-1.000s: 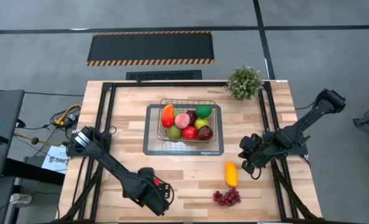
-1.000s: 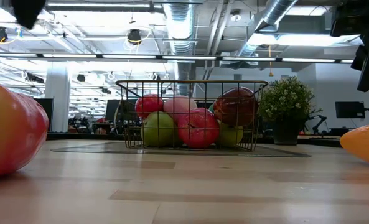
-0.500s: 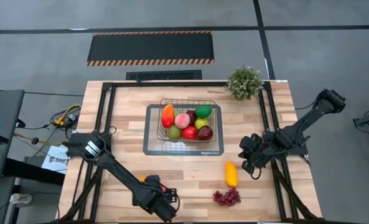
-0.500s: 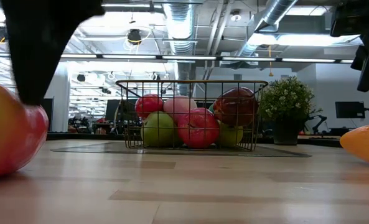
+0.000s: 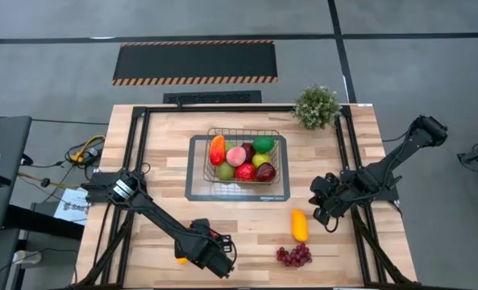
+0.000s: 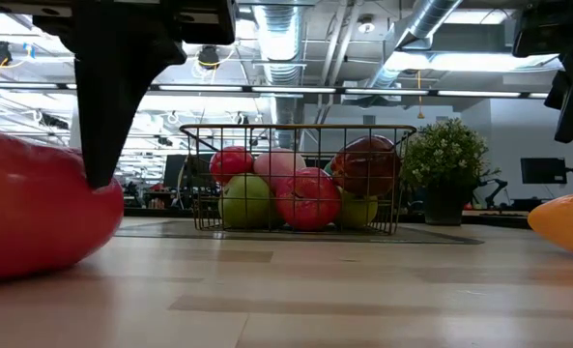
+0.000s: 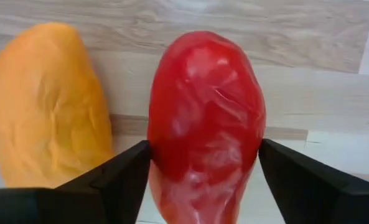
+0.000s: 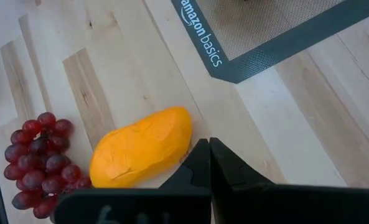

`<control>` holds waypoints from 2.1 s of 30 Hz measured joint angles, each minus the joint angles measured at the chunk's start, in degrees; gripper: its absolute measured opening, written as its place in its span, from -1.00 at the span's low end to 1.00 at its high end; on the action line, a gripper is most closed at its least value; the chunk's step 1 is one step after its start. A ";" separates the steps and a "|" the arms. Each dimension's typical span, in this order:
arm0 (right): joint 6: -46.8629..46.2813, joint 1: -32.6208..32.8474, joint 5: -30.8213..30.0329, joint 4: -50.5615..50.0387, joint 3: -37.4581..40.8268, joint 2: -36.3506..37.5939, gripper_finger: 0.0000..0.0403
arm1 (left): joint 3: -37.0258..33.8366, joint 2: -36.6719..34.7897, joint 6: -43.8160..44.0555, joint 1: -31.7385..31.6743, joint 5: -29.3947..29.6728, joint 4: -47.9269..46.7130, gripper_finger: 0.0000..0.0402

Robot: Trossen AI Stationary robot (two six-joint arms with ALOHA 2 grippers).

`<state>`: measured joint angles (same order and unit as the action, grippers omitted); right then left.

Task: Build produce basket
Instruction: Put the orange mango into the bin

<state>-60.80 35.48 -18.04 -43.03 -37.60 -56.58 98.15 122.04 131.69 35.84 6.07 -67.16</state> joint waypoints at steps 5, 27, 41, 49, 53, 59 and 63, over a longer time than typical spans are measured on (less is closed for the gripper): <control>0.00 0.00 -0.02 0.00 0.00 0.00 -0.97 | 0.00 0.00 -0.04 -0.12 0.20 -0.52 0.24; 1.46 0.00 -0.08 0.00 0.00 0.00 -0.97 | 14.06 -0.09 -11.86 -6.08 13.82 -10.45 0.02; 1.24 0.00 -0.11 0.05 0.00 0.00 -0.97 | 32.43 -0.11 -81.91 -26.13 17.40 -19.39 0.02; 0.79 0.00 -0.11 0.07 0.00 0.00 -0.97 | 31.81 -0.17 -107.01 -31.96 14.78 -22.27 0.02; -0.58 0.00 -0.11 0.09 0.00 0.00 -0.97 | 29.34 -0.13 -112.23 -32.57 14.07 -22.82 0.02; -0.68 0.00 -0.11 0.09 0.00 0.00 -0.97 | 22.78 -0.07 -114.73 -32.27 11.65 -22.97 0.02; -0.68 0.00 -0.11 0.07 0.00 -0.01 -0.97 | 21.29 -0.04 -114.36 -32.36 11.94 -22.87 0.02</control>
<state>-61.47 35.48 -18.15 -42.96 -37.60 -56.59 119.44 121.99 17.33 3.49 18.00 -90.03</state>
